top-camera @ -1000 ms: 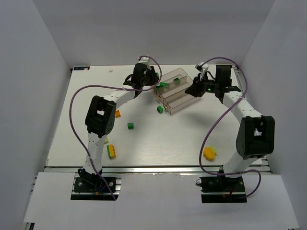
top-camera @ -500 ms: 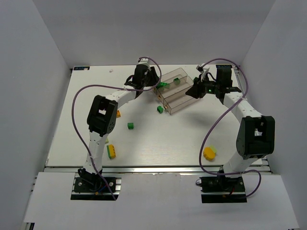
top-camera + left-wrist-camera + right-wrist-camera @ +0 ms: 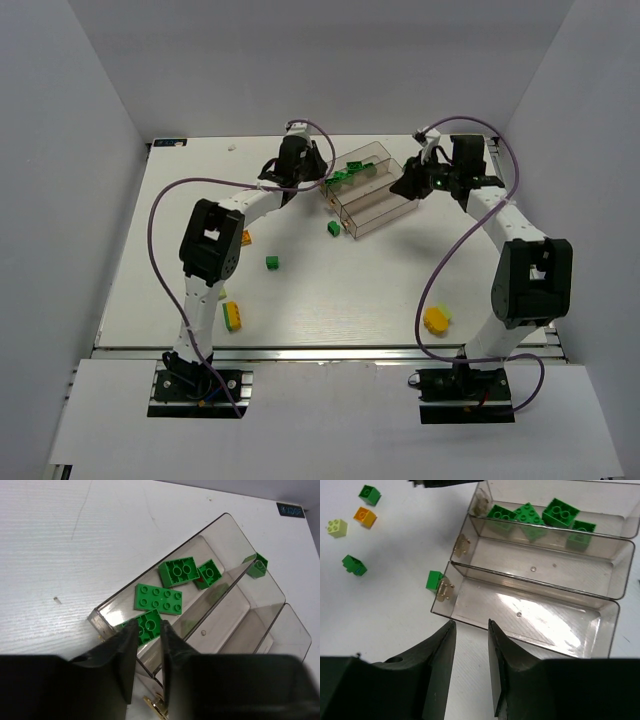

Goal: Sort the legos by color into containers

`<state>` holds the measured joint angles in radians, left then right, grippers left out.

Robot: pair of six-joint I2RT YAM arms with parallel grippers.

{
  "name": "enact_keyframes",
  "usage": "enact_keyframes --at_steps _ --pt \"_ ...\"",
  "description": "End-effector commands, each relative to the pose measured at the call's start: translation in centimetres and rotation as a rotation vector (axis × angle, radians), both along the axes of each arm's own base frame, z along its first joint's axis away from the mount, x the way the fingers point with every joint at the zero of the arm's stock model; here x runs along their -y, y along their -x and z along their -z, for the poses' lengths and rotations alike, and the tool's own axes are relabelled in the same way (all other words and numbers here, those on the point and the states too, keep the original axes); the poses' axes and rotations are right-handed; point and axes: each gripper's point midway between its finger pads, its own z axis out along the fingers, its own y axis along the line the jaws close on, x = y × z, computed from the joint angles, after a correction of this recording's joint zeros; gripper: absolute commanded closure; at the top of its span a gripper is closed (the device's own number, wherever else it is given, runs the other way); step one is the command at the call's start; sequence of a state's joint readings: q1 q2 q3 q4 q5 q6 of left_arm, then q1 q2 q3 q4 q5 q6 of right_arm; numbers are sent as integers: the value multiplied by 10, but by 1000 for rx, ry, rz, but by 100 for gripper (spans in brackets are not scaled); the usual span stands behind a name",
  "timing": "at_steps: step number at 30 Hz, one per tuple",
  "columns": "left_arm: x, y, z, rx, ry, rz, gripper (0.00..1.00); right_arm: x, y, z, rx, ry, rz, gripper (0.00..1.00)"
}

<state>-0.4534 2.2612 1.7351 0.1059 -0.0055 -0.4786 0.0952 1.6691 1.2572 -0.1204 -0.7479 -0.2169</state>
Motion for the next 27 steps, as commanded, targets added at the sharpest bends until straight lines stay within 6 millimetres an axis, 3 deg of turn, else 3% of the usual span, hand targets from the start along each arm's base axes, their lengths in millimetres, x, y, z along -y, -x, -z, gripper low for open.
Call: enact_keyframes --at_steps 1,2,4,5,6,7,8,9,10,11,12,13,14,15,16,17,22,27 --pt "-12 7 -68 117 31 -26 71 11 -35 -25 16 8 113 62" --pt "-17 13 -87 143 41 -32 74 12 -40 -27 8 9 125 62" --pt "-32 24 -78 115 22 -51 79 16 -55 -22 -36 8 185 62" --pt "-39 32 -95 133 34 -58 80 17 -64 -33 -25 3 206 62" --pt "-49 37 -93 116 34 -73 82 20 -74 -26 -62 2 253 62" --pt "-57 48 -74 64 36 -84 82 22 -80 -26 -74 1 282 62" --pt "-64 55 -72 48 44 -90 81 25 -89 -34 -67 3 309 62" --pt "-71 64 -85 59 67 -97 81 31 -98 -24 -114 0 386 62" --pt "-82 69 -84 44 86 -119 78 35 -104 -23 -120 1 422 61" --pt "-91 82 -63 -1 75 -128 76 39 -110 -21 -124 6 458 60" --pt "-101 91 -78 19 90 -142 71 49 -122 -17 -119 28 535 57" --pt "-106 97 -76 12 88 -155 64 52 -128 -14 -127 32 577 54" --pt "-117 107 -64 -11 65 -188 49 58 -134 -11 -129 46 619 45" --pt "-123 113 -64 -14 54 -206 44 69 -145 -6 -128 77 687 42" --pt "-129 120 -79 16 63 -220 41 72 -149 -3 -128 88 705 41" --pt "-137 126 -74 10 50 -243 37 75 -154 -1 -123 98 716 37" --pt "-153 144 -93 49 40 -276 32 83 -178 13 -81 124 760 34" --pt "-162 157 -95 50 24 -296 31 102 -199 31 -36 193 851 38"
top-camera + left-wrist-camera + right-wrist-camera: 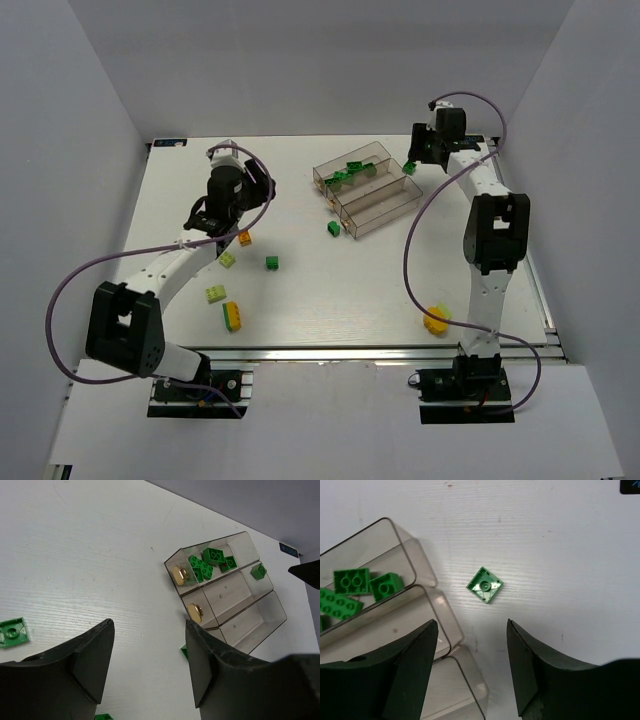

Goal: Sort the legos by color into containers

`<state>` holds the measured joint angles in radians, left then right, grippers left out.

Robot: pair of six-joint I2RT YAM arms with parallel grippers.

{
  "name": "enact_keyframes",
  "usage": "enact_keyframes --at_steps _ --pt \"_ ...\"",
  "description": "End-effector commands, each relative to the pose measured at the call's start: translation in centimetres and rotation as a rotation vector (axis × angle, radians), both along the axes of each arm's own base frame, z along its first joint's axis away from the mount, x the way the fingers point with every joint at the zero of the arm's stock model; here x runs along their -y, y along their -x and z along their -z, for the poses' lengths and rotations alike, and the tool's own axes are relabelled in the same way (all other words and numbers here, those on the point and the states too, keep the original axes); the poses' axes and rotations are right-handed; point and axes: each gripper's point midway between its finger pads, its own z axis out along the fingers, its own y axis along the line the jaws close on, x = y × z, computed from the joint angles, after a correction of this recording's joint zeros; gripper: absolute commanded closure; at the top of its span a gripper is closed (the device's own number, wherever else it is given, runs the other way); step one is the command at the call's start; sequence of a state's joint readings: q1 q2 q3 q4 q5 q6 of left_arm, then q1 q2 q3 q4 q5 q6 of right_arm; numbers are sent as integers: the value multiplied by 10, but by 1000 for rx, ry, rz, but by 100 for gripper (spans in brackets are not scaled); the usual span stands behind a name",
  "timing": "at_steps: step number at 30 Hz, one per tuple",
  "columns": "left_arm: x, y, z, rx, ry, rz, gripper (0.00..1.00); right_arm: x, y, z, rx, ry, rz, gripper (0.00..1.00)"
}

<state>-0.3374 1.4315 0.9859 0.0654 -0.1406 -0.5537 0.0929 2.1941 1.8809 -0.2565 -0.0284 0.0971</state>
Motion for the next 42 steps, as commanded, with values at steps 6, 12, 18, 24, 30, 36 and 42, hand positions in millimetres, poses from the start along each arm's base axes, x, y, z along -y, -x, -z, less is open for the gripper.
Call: enact_keyframes --at_steps 6,12,18,24,30,36,42 --pt "-18 25 -4 -3 -22 -49 31 18 -40 -6 110 27 147 40" --pt "-23 34 -1 -6 -14 -65 31 5 -47 12 83 -66 176 36" --pt "-25 39 4 -31 -19 -73 31 -4 -55 31 60 -111 178 35" --pt "-26 41 9 -45 -25 -70 31 2 -65 42 75 -115 254 36" --pt "-28 43 10 -55 -35 -76 31 -2 -68 51 70 -131 272 35" --pt "-28 42 9 -56 -40 -76 31 -1 -70 58 66 -116 294 36" --pt "-28 39 8 -54 -47 -78 31 1 -65 69 40 -107 311 41"
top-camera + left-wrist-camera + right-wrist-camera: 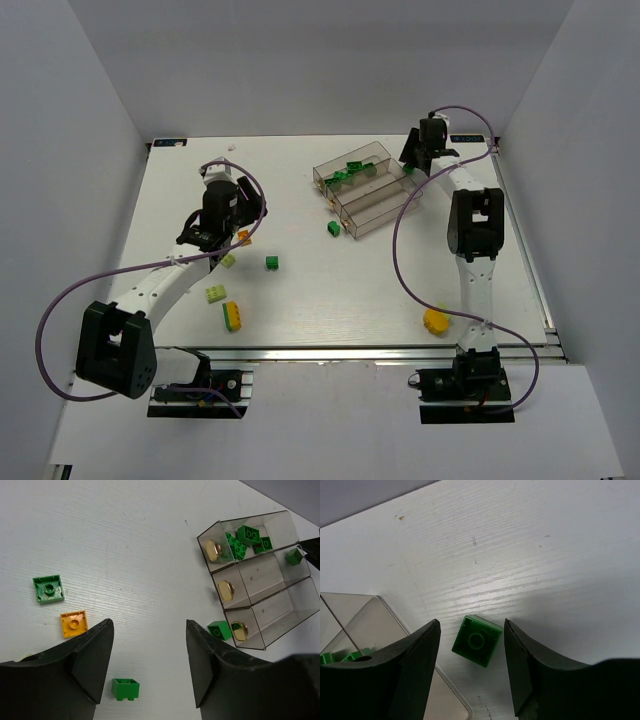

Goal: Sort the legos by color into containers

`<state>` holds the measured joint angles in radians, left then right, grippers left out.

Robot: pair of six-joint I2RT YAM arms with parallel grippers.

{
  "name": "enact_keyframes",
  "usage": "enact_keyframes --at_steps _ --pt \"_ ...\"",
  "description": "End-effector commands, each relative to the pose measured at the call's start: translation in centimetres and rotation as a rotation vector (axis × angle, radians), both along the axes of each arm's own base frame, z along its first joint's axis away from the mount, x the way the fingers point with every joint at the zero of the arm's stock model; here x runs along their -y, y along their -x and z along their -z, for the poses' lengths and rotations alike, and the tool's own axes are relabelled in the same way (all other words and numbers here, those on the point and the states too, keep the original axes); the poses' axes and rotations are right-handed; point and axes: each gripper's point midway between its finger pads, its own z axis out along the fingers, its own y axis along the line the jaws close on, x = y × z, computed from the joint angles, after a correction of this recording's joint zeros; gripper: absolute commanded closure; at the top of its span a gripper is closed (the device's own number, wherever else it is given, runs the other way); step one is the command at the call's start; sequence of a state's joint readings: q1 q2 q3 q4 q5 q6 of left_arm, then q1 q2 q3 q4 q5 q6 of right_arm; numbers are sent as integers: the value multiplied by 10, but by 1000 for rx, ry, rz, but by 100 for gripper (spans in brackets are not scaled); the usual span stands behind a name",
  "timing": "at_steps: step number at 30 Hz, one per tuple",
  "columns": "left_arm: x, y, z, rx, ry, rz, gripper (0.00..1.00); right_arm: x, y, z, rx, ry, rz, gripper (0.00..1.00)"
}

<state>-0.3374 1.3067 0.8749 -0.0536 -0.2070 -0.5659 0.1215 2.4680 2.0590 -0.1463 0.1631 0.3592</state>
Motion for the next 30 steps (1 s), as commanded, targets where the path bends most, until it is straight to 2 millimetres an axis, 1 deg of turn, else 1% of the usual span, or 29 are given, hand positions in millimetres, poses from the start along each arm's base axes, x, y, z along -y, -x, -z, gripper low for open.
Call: enact_keyframes --at_steps 1,7,9,12,15,23,27,28,30 --pt "-2 0 -17 37 -1 -9 31 3 -8 3 24 2 36 41" --pt "-2 -1 -16 36 -3 -9 31 4 -5 10 8 7 42 38" --pt "-2 -1 -17 39 -2 -9 31 3 -5 13 4 3 39 39" --pt "-1 -2 -16 37 -2 -7 31 2 -4 15 1 1 36 42" --pt "-1 -3 -15 34 -4 -5 31 2 -3 17 -5 -1 36 48" --pt "1 -4 -18 41 -1 -1 31 2 -1 14 -6 -16 40 57" --pt "0 -3 -18 39 -3 0 30 4 -2 3 14 -21 42 62" --pt "1 -4 -19 41 -1 -1 30 6 -3 -7 33 -25 43 65" --pt "1 -4 -18 41 -1 1 30 7 -6 -18 58 -28 30 67"
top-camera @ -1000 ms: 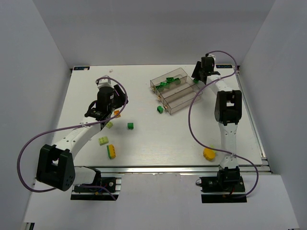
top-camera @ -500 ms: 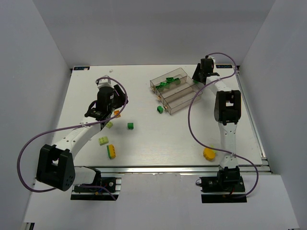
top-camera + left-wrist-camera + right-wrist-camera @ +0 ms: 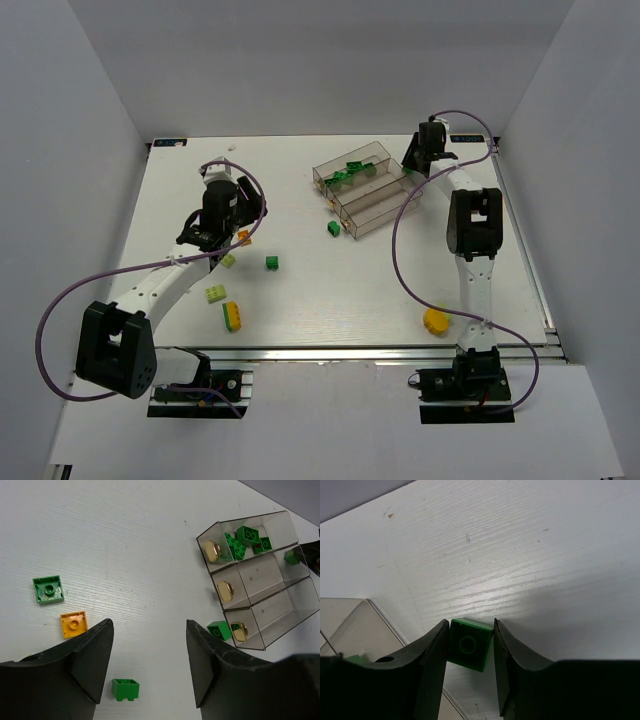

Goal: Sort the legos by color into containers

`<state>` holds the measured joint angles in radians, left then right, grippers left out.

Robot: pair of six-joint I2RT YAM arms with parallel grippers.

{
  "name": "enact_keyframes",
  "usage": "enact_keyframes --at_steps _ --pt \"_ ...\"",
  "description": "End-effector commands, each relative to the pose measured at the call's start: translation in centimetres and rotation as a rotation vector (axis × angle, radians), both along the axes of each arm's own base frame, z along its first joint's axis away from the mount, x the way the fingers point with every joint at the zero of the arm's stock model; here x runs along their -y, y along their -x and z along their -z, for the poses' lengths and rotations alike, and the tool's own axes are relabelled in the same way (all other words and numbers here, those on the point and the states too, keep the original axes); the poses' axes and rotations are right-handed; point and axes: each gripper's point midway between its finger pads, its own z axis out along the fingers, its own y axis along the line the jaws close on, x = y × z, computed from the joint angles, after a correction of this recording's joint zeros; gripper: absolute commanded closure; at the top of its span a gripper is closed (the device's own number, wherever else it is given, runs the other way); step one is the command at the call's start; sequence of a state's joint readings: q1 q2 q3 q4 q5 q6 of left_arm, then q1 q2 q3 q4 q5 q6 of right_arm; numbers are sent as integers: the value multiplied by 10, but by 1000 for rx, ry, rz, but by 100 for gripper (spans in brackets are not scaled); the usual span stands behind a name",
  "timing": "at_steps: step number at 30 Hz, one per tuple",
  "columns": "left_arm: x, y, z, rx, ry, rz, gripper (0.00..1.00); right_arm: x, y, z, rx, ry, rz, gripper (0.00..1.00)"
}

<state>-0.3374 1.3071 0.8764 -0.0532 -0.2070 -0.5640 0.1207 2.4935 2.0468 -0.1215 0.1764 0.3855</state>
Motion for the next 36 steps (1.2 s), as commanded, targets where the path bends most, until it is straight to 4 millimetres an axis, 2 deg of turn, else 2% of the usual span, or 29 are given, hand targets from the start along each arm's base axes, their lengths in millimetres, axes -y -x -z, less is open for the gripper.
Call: enact_keyframes --at_steps 1,5,12,14,18,21,22,24,25,27,28,32,36 --pt "1 -3 -18 40 2 1 30 5 -8 -45 89 -18 -2 70" --pt "5 -3 -18 44 16 18 30 10 -14 -72 157 -37 -13 79" --pt "5 -1 -22 54 21 21 30 5 -14 -88 184 -52 -45 83" --pt "4 0 -21 54 21 21 30 -1 -12 -99 208 -70 -75 86" --pt "4 3 -21 58 24 22 30 -18 -12 -158 379 -139 -161 94" --pt "4 3 -21 61 27 22 30 -36 -6 -181 435 -180 -251 97" --pt "4 4 -22 63 29 24 30 -48 -2 -187 447 -202 -315 98" --pt "5 4 -21 63 30 28 30 -64 5 -191 462 -210 -415 98" --pt "5 4 -21 64 31 29 30 -83 16 -194 474 -244 -543 98" --pt "6 4 -20 63 35 33 30 -102 29 -193 488 -276 -692 98" --pt "6 3 -20 64 36 34 30 -115 43 -191 485 -314 -800 98" --pt "7 5 -20 66 46 37 30 -138 50 -183 488 -308 -878 98" --pt "8 8 -19 64 55 40 30 -151 43 -167 472 -277 -882 96"
